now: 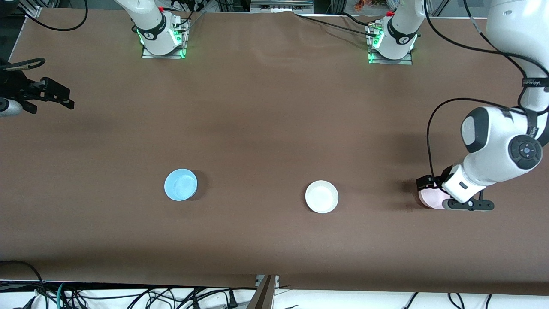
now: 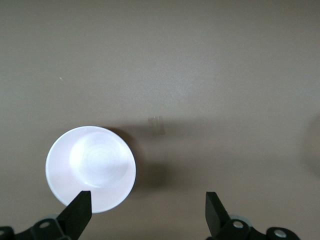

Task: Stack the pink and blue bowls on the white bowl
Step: 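Lower the left gripper and grasp the pink bowl's rim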

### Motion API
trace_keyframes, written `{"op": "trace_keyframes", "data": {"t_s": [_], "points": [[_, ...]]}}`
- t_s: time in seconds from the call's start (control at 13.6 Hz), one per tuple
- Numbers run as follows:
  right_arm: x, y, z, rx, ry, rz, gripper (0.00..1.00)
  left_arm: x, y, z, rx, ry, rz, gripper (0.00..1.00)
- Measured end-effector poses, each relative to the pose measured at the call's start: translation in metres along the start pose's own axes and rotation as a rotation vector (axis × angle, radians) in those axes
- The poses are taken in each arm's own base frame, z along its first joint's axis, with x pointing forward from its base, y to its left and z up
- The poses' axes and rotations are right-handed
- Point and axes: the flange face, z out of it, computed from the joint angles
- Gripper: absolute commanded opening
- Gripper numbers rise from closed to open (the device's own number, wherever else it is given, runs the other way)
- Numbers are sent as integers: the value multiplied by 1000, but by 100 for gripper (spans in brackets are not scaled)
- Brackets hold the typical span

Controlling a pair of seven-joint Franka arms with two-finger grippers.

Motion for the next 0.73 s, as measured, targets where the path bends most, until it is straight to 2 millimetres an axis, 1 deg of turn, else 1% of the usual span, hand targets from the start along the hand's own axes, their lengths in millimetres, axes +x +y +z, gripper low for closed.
{"op": "trace_keyframes", "data": {"t_s": [0.37,0.73], "points": [[0,0,0,0,2,0,100,-4,-19,36,-6,8,-23,100],[5,3,7,-1,0,5,100,-8,-20,53,-10,5,-24,100]]}}
